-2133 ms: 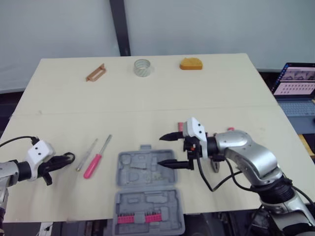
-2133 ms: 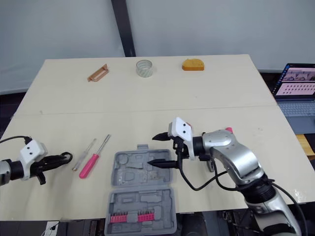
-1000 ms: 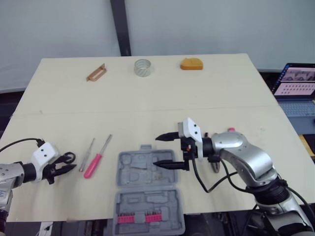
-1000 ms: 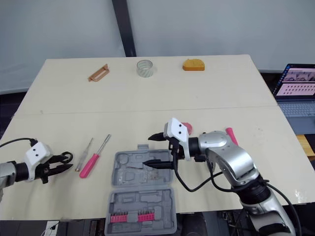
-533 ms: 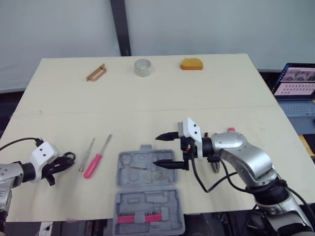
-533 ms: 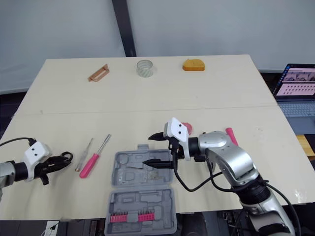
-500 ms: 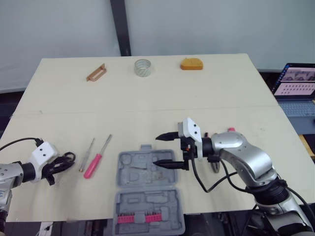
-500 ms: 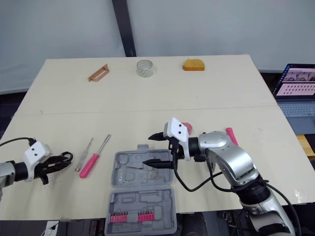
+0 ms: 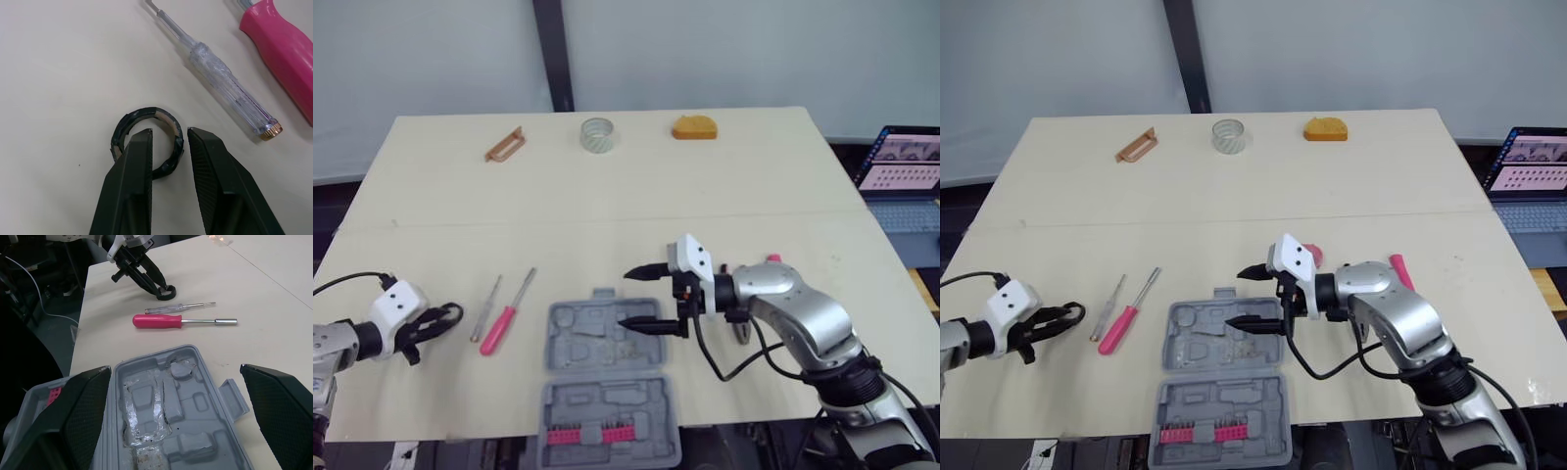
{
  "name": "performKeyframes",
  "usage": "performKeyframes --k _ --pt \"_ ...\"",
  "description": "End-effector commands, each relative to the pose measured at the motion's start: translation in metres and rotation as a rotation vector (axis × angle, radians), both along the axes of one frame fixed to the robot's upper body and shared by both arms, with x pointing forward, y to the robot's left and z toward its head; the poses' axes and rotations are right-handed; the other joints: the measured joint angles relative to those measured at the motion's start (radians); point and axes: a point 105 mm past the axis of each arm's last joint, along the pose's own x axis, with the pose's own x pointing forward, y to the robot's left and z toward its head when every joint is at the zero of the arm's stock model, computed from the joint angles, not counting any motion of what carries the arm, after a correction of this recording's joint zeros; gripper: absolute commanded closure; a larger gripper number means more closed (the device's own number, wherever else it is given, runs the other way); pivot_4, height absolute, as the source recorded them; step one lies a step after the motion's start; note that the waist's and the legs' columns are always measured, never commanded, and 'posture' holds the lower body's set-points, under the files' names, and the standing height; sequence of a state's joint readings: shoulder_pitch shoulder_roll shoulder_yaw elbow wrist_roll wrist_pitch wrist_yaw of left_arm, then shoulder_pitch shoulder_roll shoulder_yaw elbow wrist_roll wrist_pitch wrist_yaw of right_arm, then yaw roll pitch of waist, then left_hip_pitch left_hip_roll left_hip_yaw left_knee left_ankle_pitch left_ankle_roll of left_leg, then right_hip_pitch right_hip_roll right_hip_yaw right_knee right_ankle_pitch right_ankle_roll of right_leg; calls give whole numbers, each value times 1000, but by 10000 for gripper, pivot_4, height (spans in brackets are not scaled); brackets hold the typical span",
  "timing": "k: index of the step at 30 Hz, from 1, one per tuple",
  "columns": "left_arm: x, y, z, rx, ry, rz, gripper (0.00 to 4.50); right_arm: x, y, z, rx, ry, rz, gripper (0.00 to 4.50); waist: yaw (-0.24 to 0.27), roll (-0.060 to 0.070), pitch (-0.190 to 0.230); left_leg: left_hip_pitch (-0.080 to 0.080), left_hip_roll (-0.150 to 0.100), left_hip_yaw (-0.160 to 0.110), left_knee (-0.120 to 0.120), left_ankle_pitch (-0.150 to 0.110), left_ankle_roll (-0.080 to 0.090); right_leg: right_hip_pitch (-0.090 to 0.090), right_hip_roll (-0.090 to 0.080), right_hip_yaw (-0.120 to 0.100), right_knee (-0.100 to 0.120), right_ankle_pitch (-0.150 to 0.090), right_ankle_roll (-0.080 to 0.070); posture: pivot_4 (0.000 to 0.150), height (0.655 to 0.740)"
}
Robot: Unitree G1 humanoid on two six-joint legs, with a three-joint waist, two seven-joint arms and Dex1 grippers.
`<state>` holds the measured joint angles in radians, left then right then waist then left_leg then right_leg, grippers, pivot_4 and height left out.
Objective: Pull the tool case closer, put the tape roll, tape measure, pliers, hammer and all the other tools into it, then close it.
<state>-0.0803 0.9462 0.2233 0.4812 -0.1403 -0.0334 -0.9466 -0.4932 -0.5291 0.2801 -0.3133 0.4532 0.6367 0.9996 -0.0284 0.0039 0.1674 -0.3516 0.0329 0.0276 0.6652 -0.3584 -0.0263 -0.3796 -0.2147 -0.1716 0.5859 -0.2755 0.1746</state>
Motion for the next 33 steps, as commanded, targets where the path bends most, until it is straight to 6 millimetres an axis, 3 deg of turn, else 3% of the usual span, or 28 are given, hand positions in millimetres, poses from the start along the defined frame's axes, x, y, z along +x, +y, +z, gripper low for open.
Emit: performKeyframes --k 1,22,26,33 --pt "4 -1 2 5 -20 -4 32493 -4 3 7 20 -29 19 0 0 0 0 0 0 0 0 0 0 0 0 0 0 0 0 1500 7400" --pt "2 1 -8 15 9 -5 32493 -5 2 8 13 -31 22 0 0 0 0 0 0 0 0 0 0 0 0 0 0 0 0 1500 7400" --pt "2 1 -7 15 5 -7 44315 -6 2 8 13 -28 23 0 0 0 0 0 0 0 0 0 0 0 0 0 0 0 0 1500 7400" --pt "4 1 -7 15 3 -7 44315 -6 2 7 13 -23 23 0 0 0 0 0 0 0 0 0 0 0 0 0 0 0 0 1500 7400"
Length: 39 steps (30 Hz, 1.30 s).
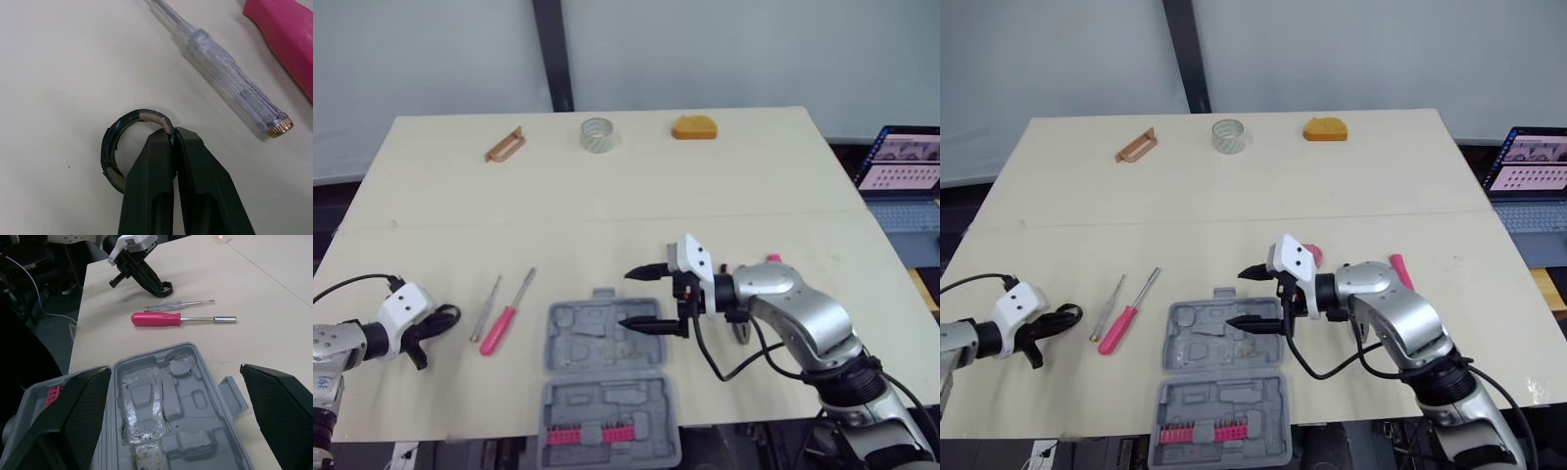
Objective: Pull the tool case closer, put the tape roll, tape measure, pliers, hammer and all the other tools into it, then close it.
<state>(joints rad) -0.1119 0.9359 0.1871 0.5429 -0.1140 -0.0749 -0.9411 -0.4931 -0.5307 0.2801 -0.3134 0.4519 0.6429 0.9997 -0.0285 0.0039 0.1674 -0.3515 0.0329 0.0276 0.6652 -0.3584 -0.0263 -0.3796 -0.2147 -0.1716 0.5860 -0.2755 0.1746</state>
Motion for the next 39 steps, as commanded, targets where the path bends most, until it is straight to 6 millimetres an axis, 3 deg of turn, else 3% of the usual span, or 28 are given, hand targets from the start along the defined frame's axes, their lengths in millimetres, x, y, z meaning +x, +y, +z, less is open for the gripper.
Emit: performKeyframes --k 1,5,8,12,16,21,27,32,39 --pt "2 1 3 1 -15 2 44315 -6 3 8 18 -27 26 0 0 0 0 0 0 0 0 0 0 0 0 0 0 0 0 1500 7400" --pt "4 2 11 -2 -27 -4 44315 -7 3 9 22 -31 28 0 0 0 0 0 0 0 0 0 0 0 0 0 0 0 0 1500 7400" --pt "5 -1 36 -35 -60 -25 44315 -10 0 17 39 -44 38 0 0 0 0 0 0 0 0 0 0 0 0 0 0 0 0 1500 7400" --pt "3 -31 69 -103 -50 -156 44315 -19 -9 41 85 -69 59 0 3 -5 2 -1 0 0 1 0 0 -2 0 0 1 0 0 1500 7400" --pt "2 -65 80 -137 -36 -277 44315 -23 -16 49 85 -76 63 0 2 -5 2 -1 0 0 1 0 0 -1 0 1 1 0 0 1500 7400" --pt "-2 -123 65 -159 42 -483 44315 -27 -28 43 26 -74 51 0 2 -5 2 -1 0 0 0 0 0 -2 0 1 1 0 0 1500 7400" --pt "5 -164 51 -209 115 -601 44315 -23 -31 35 5 -69 -5 0 4 -5 2 -2 0 0 2 0 0 -1 0 1 1 0 0 1500 7400" --pt "6 -172 33 -176 191 -643 44315 -24 -33 28 -7 -70 -43 0 1 -5 2 -1 0 0 1 0 0 -1 0 1 1 0 0 1500 7400" --pt "11 -174 26 -162 221 -653 44315 -26 -34 26 0 -68 -74 0 8 -6 2 -2 0 0 2 0 0 -2 0 1 0 0 0 1500 7400"
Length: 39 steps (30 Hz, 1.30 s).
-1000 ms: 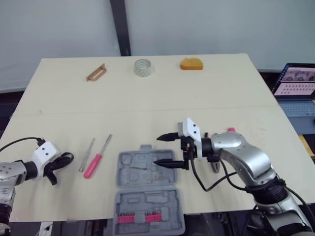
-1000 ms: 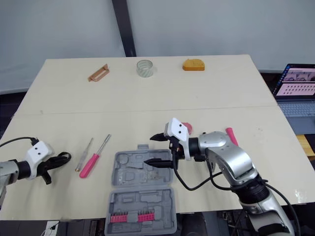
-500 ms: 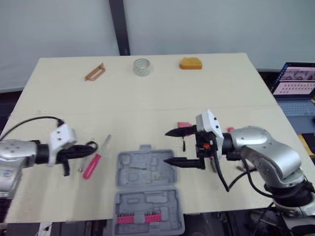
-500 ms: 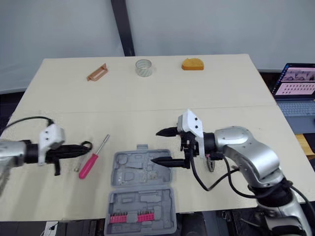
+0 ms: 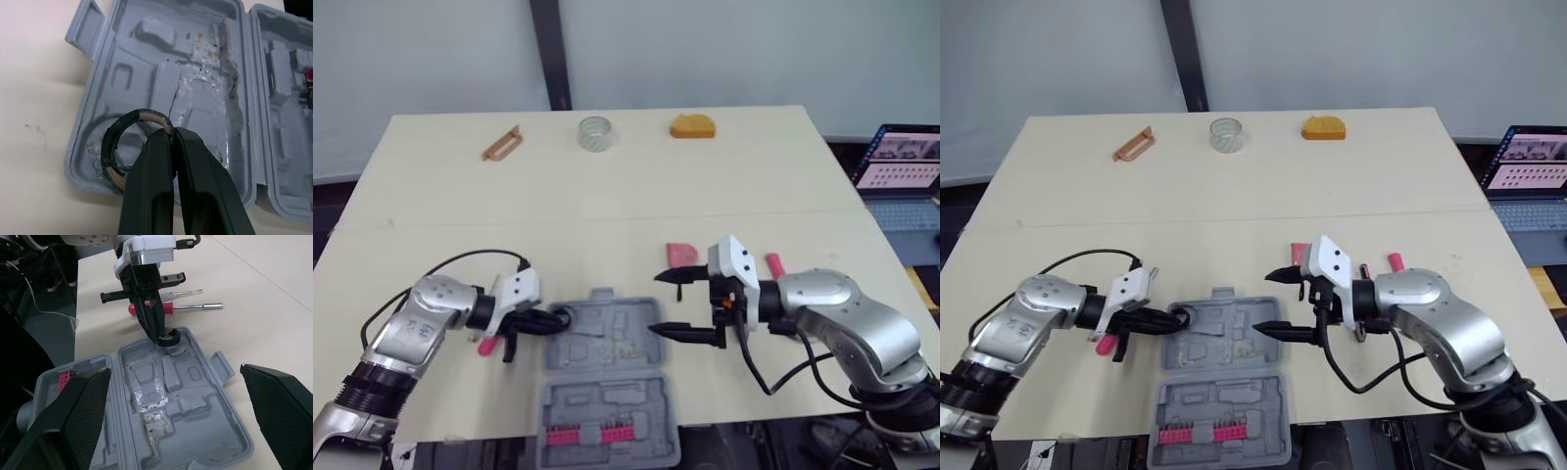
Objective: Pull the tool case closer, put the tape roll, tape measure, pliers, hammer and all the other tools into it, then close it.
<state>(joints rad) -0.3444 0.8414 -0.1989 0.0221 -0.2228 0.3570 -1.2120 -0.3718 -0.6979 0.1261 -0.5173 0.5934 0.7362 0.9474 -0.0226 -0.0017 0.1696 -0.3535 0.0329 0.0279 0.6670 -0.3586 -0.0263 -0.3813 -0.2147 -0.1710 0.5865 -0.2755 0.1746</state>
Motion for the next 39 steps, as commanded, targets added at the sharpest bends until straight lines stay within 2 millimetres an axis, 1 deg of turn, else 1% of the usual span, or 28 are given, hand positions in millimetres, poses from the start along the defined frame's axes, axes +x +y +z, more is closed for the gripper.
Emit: performKeyframes --k 1,8,13,22,33,34,35,37,39 --pt "4 1 2 7 -17 -9 44315 -6 2 10 18 -56 9 0 3 0 0 0 0 0 0 0 0 0 0 0 0 0 0 1500 7400" --pt "7 0 -3 12 -29 -9 44315 -6 4 10 25 -55 1 0 4 0 0 0 0 0 0 0 0 0 0 0 0 0 0 1500 7400" --pt "13 -3 -3 14 -47 -14 44315 -5 3 9 26 -54 -1 0 18 0 0 0 0 0 1 0 0 0 0 0 0 0 0 1500 7400" --pt "13 -5 -10 32 -42 -32 44315 -5 2 9 24 -55 -7 0 21 0 0 0 0 0 1 0 0 0 0 0 0 0 0 1500 7400" --pt "22 -6 -10 47 -86 -40 44315 -6 2 9 24 -57 -17 0 22 0 0 0 0 0 2 0 0 0 0 0 0 0 0 1500 7400" --pt "22 -6 -10 48 -88 -42 37560 -6 2 9 25 -56 -17 0 22 0 0 0 0 0 2 0 0 0 0 0 0 0 0 1500 7400" --pt "23 -6 -10 49 -90 -43 33970 -6 2 9 25 -56 -17 0 22 0 0 0 0 0 2 0 0 0 0 0 0 0 0 1500 7400" --pt "23 -6 -9 50 -92 -46 25175 -6 2 9 25 -55 -18 0 22 0 0 0 0 0 2 0 0 0 0 0 0 0 0 1500 7400" --pt "23 -6 -7 46 -95 -54 14338 -6 2 9 26 -53 -17 0 22 0 0 0 0 0 2 0 0 0 0 0 0 0 0 1500 7400"
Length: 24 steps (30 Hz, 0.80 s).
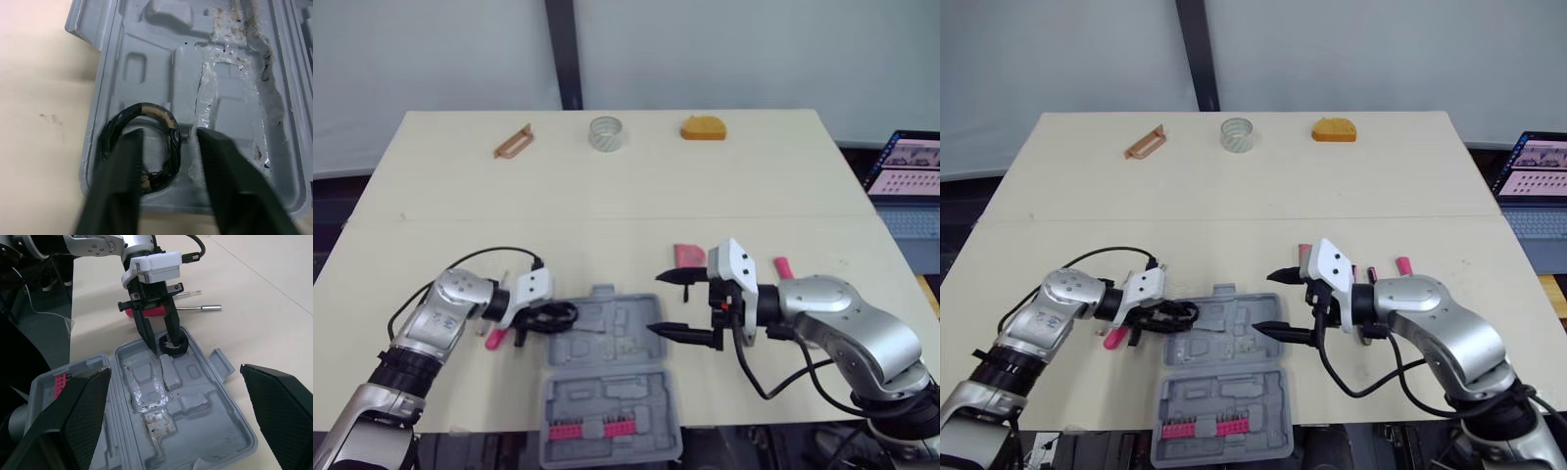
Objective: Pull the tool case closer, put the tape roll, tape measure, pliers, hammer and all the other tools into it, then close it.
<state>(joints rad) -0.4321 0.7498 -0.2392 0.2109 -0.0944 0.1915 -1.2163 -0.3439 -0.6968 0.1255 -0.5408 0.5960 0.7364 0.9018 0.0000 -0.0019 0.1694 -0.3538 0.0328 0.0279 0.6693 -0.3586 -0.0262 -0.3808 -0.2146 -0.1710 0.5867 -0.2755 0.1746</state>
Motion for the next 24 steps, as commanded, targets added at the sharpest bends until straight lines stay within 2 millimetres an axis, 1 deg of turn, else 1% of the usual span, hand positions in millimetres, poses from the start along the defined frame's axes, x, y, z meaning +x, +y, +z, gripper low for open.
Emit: performKeyframes --k 1,2,3,10,13,16,18,21,24 --pt "2 -3 10 -8 -28 -24 9295 -5 2 12 22 -50 17 0 0 0 0 0 0 0 0 0 0 0 0 0 0 0 0 1500 7400" --pt "2 -3 12 -13 -30 -27 4359 -5 2 12 23 -50 18 0 0 0 0 0 0 0 0 0 0 0 0 0 0 0 0 1500 7400" --pt "1 -4 15 -15 -33 -30 404 -6 2 12 25 -49 18 0 0 0 0 0 0 0 0 0 0 0 0 0 0 0 0 1500 7400" --pt "-10 -8 43 -64 -14 -49 404 -8 1 13 33 -41 18 0 -1 0 0 0 0 0 0 0 0 0 0 0 0 0 0 1500 7400" --pt "-12 -8 50 -70 -18 -41 404 -8 1 13 34 -39 18 0 -1 0 0 0 0 0 0 0 0 0 0 0 0 0 0 1500 7400" --pt "-6 -6 59 -108 -49 4 404 -8 0 13 36 -39 15 0 0 0 0 0 0 0 0 0 0 0 0 0 0 0 0 1500 7400" --pt "5 -3 55 -147 -94 68 404 -7 0 13 39 -40 11 0 0 0 0 0 0 0 0 0 0 0 0 0 0 0 0 1500 7400" --pt "10 -2 44 -197 -118 127 8097 -5 0 13 41 -42 7 0 -1 0 0 0 0 0 0 0 0 0 0 0 0 0 0 1500 7400" --pt "9 -2 29 -205 -110 158 23464 -4 0 13 43 -43 5 0 -1 0 0 0 0 0 0 0 0 0 0 0 0 0 0 1500 7400"
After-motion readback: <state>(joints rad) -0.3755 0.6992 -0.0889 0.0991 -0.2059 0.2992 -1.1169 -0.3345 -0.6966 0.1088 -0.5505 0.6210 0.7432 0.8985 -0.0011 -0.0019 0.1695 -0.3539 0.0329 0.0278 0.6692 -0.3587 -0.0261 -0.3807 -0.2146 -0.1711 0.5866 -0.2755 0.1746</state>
